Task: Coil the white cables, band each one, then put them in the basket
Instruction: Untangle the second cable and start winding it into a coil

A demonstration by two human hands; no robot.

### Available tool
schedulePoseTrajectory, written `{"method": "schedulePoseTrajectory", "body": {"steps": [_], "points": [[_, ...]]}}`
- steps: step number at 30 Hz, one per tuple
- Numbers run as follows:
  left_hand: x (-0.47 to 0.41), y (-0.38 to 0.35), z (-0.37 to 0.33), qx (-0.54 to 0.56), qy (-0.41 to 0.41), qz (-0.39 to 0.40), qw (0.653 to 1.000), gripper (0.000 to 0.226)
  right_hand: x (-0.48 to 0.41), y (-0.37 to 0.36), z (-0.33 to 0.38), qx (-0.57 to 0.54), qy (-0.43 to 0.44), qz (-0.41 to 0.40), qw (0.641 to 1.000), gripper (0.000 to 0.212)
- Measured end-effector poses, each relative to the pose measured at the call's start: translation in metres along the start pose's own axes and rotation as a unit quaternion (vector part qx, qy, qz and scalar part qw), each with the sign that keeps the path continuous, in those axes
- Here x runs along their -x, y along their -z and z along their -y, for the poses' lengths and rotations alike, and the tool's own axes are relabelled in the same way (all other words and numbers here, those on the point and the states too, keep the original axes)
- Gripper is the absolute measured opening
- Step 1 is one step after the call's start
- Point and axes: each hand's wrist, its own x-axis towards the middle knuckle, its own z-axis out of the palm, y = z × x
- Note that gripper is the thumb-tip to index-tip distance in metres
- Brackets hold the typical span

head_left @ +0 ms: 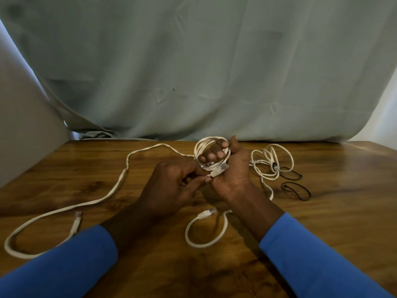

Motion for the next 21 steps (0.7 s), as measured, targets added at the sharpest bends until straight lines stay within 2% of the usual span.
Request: {"method": "schedulePoseTrajectory", "body": {"steps": [4, 8, 10, 12, 15, 18, 21], "points": [[0.002, -0.006, -0.003, 0.058, 0.111, -0.078, 0.989, 0.022, 0.005, -0.003, -0.008, 0.059, -0.022, 0.022, 0.998, 0.050], [0.001, -0.001, -0.004, -0.069, 0.145, -0.116, 0.980, 0.048, 0.004, -0.004, -0.007, 0.131, -0.026, 0.043, 0.990, 0.052], [-0.001, 0.006, -0.004, -0.096, 0.092, -0.084, 0.988, 0.061, 0.006, -0.005, -0.005, 0.161, -0.060, 0.056, 0.984, 0.055], [-0.004, 0.011, -0.001, -0.045, 0.056, -0.038, 0.997, 0.080, 0.008, -0.006, -0.001, 0.198, -0.105, 0.065, 0.972, 0.061], [-0.005, 0.018, 0.004, 0.001, 0.067, 0.009, 0.998, 0.098, 0.012, -0.007, 0.003, 0.297, -0.164, 0.068, 0.938, 0.072], [-0.003, 0.020, 0.003, 0.052, 0.099, 0.103, 0.988, 0.099, 0.017, -0.009, -0.001, 0.409, -0.169, 0.064, 0.895, 0.083], [0.000, 0.014, 0.002, 0.021, 0.106, 0.093, 0.990, 0.086, 0.019, -0.012, -0.004, 0.471, -0.151, 0.030, 0.869, 0.094]]}}
